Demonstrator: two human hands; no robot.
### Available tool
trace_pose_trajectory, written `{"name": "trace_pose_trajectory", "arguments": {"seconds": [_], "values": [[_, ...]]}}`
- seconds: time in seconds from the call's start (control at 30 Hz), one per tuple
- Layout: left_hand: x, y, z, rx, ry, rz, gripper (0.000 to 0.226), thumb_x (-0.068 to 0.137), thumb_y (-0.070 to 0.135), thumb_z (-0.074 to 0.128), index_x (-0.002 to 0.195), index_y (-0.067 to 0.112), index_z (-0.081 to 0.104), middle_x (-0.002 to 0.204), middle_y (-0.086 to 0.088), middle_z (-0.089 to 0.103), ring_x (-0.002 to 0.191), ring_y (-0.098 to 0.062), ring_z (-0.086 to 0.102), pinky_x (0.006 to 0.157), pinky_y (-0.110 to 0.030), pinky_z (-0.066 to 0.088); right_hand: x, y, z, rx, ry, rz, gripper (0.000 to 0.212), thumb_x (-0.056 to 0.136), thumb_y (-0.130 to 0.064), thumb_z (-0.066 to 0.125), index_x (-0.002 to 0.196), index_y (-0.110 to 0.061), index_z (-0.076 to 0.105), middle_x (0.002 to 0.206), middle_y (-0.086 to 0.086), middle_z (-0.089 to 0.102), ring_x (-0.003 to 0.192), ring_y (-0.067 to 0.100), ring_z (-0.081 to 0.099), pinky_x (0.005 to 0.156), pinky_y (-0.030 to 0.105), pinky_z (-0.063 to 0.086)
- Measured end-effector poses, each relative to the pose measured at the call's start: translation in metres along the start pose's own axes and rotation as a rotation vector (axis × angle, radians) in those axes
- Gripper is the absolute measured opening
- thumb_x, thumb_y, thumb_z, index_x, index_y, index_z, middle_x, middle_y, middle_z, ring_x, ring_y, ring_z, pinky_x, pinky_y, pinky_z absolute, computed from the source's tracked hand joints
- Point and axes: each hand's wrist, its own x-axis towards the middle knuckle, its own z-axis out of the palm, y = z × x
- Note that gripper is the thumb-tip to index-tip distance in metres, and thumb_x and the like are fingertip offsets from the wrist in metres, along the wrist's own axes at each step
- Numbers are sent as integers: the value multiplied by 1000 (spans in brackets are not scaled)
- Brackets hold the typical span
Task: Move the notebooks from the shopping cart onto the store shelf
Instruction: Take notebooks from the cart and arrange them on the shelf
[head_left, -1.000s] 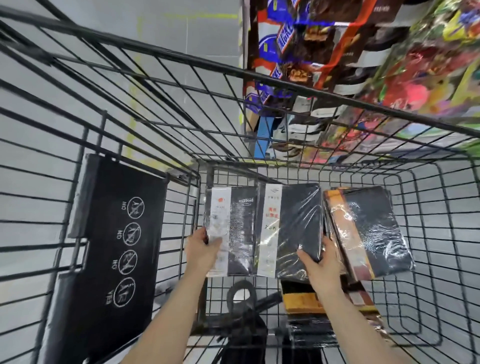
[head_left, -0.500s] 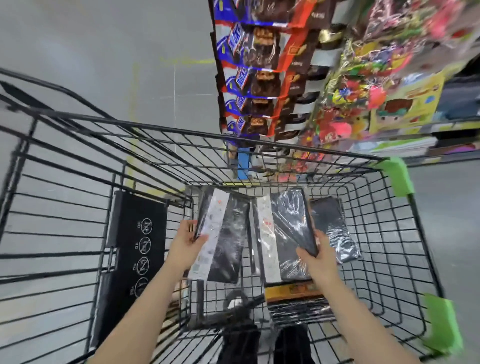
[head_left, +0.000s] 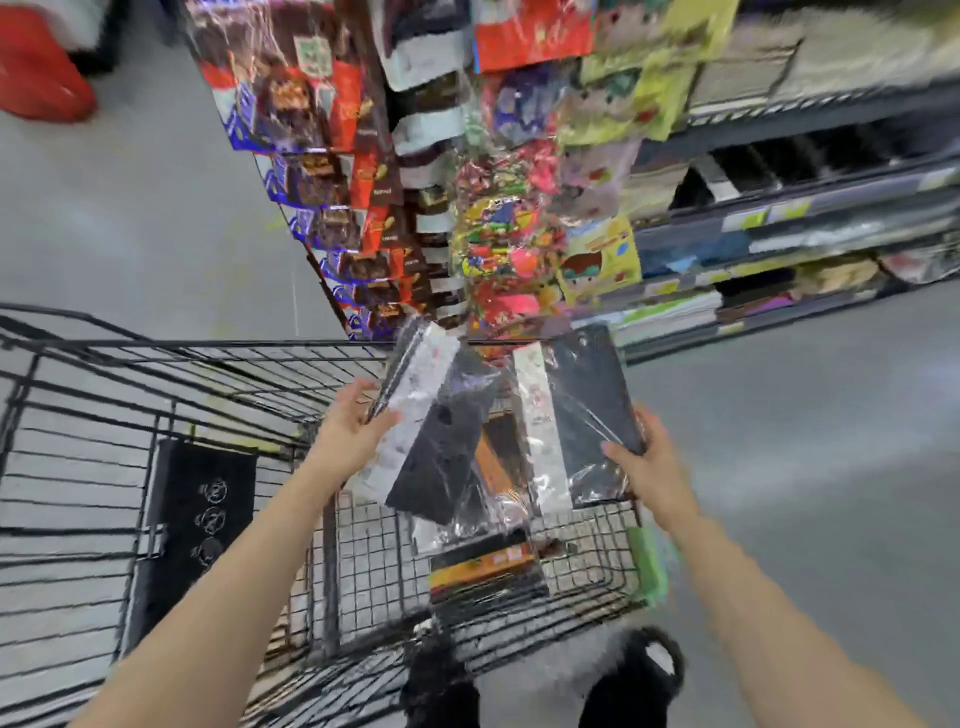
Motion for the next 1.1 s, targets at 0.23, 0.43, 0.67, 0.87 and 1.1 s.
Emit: {"name": "trace_pose_trajectory", "arguments": {"seconds": [0.23, 0.43, 0.67, 0.87, 1.1], "values": [[-24, 84, 131, -76, 138, 62, 27, 85, 3, 63, 102, 17, 47, 68, 2, 51, 50, -2, 51, 40, -9, 38, 40, 15, -152, 93, -17, -79, 46, 81, 5, 61, 122, -7, 44, 112, 15, 59, 87, 21, 57, 73, 23, 46], [-32, 143, 242, -36, 126, 59, 30, 84, 23, 67, 108, 24, 49, 75, 0, 56, 53, -11, 47, 51, -22, 41, 67, 27, -286, 126, -12, -116, 51, 82, 11, 57, 128, -3, 41, 111, 10, 57, 85, 17, 59, 67, 7, 48], [-10, 207, 343, -91, 112, 132, 34, 86, 10, 63, 115, 15, 47, 92, -1, 56, 82, -18, 51, 60, -13, 41, 108, 44, -381, 173, 47, -67, 55, 82, 6, 60, 132, -6, 39, 117, 13, 58, 99, 29, 59, 65, 12, 52], [40, 244, 402, -107, 99, 106, 35, 85, 10, 64, 116, 11, 49, 111, -8, 57, 79, -1, 58, 67, -13, 43, 167, 40, -437, 124, 66, -68, 46, 83, 3, 61, 123, -9, 43, 105, 11, 60, 72, 4, 62, 54, 7, 49], [145, 286, 458, -54, 100, 98, 31, 85, 8, 64, 113, 7, 51, 101, -13, 62, 69, -14, 55, 57, -7, 45, 280, 28, -485, 148, 70, -52, 47, 84, 2, 60, 127, -9, 43, 115, 17, 62, 86, 23, 63, 64, 20, 56]]}}
